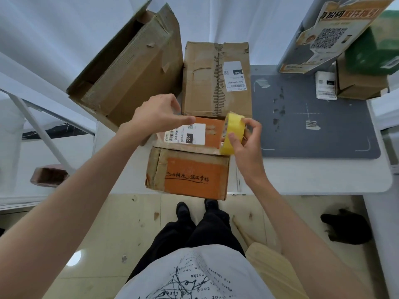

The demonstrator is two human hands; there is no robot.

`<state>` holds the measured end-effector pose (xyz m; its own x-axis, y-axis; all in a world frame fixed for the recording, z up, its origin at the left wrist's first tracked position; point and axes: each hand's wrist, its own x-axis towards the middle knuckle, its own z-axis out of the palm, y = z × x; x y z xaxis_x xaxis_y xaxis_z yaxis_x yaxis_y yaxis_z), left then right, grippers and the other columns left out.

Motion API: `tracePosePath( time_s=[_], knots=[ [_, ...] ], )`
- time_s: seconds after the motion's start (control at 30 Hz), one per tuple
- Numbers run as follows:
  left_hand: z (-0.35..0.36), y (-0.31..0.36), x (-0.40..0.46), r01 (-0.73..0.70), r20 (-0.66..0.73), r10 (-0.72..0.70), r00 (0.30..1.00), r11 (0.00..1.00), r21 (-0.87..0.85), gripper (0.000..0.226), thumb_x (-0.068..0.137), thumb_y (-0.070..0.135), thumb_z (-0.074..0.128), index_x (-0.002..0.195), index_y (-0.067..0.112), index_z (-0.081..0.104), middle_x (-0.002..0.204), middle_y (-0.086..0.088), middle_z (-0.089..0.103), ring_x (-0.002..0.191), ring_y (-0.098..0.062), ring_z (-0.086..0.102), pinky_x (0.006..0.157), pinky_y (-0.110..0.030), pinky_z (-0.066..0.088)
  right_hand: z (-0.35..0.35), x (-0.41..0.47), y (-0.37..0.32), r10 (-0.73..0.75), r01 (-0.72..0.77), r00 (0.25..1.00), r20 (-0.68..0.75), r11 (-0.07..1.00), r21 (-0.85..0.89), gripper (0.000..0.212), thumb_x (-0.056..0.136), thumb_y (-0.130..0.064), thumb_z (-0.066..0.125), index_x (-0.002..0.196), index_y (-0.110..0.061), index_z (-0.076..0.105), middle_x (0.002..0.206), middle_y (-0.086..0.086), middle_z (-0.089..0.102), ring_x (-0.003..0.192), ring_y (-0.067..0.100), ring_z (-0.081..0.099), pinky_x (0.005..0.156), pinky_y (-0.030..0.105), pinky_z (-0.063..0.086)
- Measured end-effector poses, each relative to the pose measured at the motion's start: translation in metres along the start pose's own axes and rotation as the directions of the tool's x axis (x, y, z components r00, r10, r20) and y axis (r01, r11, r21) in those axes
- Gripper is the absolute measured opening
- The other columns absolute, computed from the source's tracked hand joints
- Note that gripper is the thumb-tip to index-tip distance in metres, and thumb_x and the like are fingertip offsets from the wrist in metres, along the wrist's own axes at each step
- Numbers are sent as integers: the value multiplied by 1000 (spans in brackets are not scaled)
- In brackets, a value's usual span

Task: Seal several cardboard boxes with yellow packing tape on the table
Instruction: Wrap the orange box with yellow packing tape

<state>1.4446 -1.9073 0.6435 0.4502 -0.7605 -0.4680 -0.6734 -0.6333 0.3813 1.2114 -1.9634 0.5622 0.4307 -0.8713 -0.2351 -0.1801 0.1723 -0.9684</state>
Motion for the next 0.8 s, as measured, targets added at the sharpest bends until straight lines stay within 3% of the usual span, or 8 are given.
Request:
tracePosePath(
  time_s=[0.07, 0.17, 0.2, 0.3, 0.4, 0.53, 0.7, 0.8],
  knots=[
    [1, 8, 2, -20, 13, 21, 1000, 998, -53, 64, 76, 72, 69, 117, 24, 57, 92, 12, 55, 85, -7, 57, 78, -36, 55, -24, 17, 0, 5, -5, 997, -81, 1000, -7, 48, 101, -10, 59, 131, -32, 29, 122, 10, 66, 101, 21, 71, 84, 37, 61],
    [1, 20, 2, -48, 35, 53, 998, 989, -141, 60, 81, 68, 67, 119, 22, 56, 92, 12, 54, 84, -4, 53, 67, -25, 44, -54, 49, 15, 67, -90, 985, -159, 986, -141, 69, 92, -2, 68, 134, -36, 25, 129, 12, 64, 110, 21, 67, 77, 18, 57],
    [1, 25, 1, -50, 38, 58, 998, 983, -177, 58, 83, 65, 67, 120, 22, 56, 93, 11, 54, 85, -4, 53, 65, -24, 41, -62, 60, 26, 89, -129, 975, -201, 972, -197, 67, 90, -1, 70, 133, -32, 28, 129, 10, 64, 110, 21, 65, 78, 19, 56],
    [0, 34, -1, -35, 42, 50, 998, 951, -308, 49, 86, 59, 67, 120, 25, 56, 97, 8, 60, 87, -6, 59, 66, -22, 42, -75, 87, 63, 89, -212, 930, -355, 922, -325, 53, 85, -3, 69, 126, -18, 38, 109, 6, 65, 99, 25, 64, 82, 45, 56],
    [-3, 34, -7, -38, 48, 63, 997, 912, -409, 39, 89, 52, 69, 117, 27, 58, 99, 7, 65, 83, -7, 68, 69, -23, 51, -82, 105, 92, 50, -269, 892, -449, 857, -440, 36, 88, -3, 62, 117, -13, 44, 103, 8, 60, 97, 30, 59, 64, 30, 40],
    [-10, 29, -19, -59, 61, 111, 992, 834, -549, 26, 96, 34, 65, 120, 27, 59, 110, 1, 66, 89, -5, 72, 77, -22, 60, -88, 119, 117, 88, -351, 854, -513, 825, -442, 26, 89, -3, 56, 112, -9, 47, 106, 14, 61, 94, 29, 56, 70, 30, 33],
    [-15, 16, -35, -95, 119, 216, 969, 773, -627, 28, 98, 23, 65, 125, 24, 58, 112, -4, 64, 101, -14, 72, 85, -28, 60, -88, 127, 133, 195, -389, 865, -463, 843, -371, 35, 88, 3, 63, 106, -16, 41, 102, 6, 53, 90, 23, 52, 76, 32, 43],
    [-15, 7, -40, -65, 151, 190, 970, 804, -591, 27, 98, 22, 63, 124, 23, 58, 112, -6, 64, 100, -17, 72, 83, -31, 61, -85, 132, 136, 325, -472, 840, -434, 832, -291, 33, 87, 3, 61, 103, -17, 41, 102, 7, 58, 93, 24, 55, 83, 35, 48]
  ],
)
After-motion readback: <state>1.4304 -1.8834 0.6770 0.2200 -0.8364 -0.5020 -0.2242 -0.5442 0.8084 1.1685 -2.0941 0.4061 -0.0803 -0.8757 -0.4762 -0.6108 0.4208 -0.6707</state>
